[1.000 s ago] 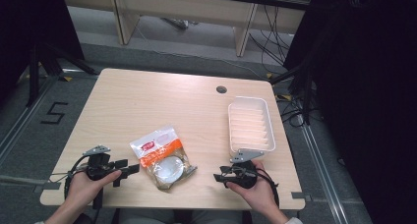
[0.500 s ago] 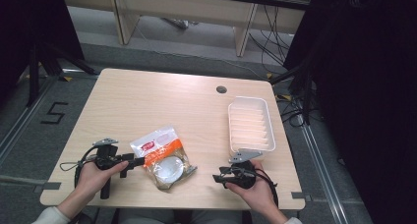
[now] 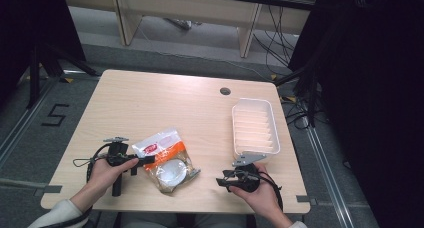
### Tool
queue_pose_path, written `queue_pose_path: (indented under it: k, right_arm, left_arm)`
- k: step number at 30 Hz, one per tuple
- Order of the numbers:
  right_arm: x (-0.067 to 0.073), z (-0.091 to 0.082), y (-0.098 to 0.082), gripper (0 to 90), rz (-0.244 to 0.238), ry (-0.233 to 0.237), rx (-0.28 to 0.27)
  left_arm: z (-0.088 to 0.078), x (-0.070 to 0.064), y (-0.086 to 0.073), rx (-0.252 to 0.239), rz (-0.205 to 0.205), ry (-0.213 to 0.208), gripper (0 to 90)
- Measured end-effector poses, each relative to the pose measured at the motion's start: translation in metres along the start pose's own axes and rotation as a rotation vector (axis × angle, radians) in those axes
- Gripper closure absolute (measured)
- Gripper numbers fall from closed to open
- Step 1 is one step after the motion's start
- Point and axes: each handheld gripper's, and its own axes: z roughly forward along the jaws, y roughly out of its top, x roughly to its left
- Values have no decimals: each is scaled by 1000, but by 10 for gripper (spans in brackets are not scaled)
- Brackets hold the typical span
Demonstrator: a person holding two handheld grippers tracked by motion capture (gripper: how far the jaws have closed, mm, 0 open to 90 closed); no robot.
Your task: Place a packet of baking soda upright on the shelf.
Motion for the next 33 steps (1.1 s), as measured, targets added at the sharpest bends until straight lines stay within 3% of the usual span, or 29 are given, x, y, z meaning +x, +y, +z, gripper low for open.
queue_pose_path:
  k: [3,4,5,6,7,10,12,13,15,19,20,22,24,33]
  right_arm:
    - [0,1,0,567,-2,1,-13]
    - [0,-1,1,567,-9,-2,10]
    - [0,-1,1,567,-9,-2,10]
    - [0,0,0,567,-9,-2,10]
    - [0,0,0,567,-9,-2,10]
    - [1,2,-1,567,-1,-1,-23]
    - [1,1,0,567,-5,2,8]
    - [1,0,0,567,-4,2,18]
    - [0,0,0,567,-6,2,17]
    - [1,2,-1,567,-13,2,6]
    - [0,1,0,567,-17,2,23]
    - [0,2,-1,567,-25,-4,9]
    - [1,1,0,567,-12,3,15]
    - [0,2,0,567,-28,-3,17]
  left_arm:
    - [3,1,0,-2,-5,2,533]
    - [5,1,0,-6,-31,-11,539]
    - [5,1,0,-6,-31,-11,540]
    - [7,2,-1,-7,-64,-36,544]
    - [7,2,-1,-7,-64,-36,550]
    - [9,3,-3,-3,-77,-51,582]
    - [8,3,-3,9,-53,-65,607]
    - [8,3,-3,7,-44,-81,669]
    - [8,2,-4,3,-38,-78,698]
    - [8,-3,-5,18,38,-101,841]
    - [8,-3,-5,18,38,-101,874]
    - [7,-5,-5,9,55,-106,888]
    - [6,-10,-4,-16,47,-121,890]
    - [-5,-34,2,-83,166,-201,892]
